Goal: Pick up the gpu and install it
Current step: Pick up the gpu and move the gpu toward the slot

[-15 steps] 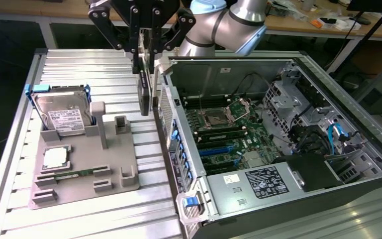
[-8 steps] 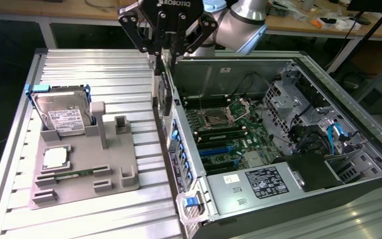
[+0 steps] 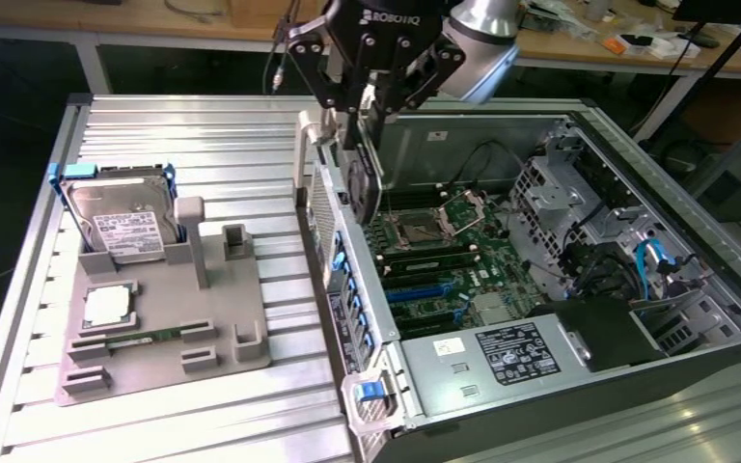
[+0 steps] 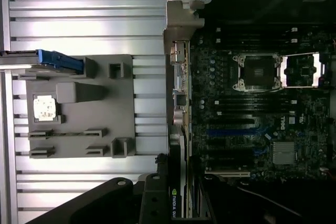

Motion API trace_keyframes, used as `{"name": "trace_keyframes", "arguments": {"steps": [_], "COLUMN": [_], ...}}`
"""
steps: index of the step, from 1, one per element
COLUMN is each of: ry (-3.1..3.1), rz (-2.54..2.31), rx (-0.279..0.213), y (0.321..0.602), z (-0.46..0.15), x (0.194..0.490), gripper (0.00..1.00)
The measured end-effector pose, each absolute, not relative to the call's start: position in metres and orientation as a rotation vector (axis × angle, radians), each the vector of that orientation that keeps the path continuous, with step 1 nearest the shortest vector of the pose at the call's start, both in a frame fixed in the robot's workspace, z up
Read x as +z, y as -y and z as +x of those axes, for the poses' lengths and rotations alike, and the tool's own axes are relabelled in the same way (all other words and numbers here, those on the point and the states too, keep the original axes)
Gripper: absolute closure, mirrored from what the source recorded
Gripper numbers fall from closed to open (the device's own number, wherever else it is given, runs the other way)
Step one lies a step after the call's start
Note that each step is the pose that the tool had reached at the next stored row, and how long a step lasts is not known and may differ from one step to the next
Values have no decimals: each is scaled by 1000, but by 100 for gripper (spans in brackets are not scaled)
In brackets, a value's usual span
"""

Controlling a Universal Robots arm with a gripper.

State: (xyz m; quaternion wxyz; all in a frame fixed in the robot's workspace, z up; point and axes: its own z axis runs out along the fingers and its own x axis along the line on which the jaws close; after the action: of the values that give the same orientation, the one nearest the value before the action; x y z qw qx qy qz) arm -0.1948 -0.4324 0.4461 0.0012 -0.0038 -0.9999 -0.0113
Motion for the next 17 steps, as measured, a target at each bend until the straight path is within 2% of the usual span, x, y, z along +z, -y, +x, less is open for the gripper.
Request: {"name": "trace_keyframes", "arguments": {"steps": [17], "ry": [3152], "rz": [-12], "rx": [-35], "y": [432], "z": [-112], "x": [436], "gripper": [73]}}
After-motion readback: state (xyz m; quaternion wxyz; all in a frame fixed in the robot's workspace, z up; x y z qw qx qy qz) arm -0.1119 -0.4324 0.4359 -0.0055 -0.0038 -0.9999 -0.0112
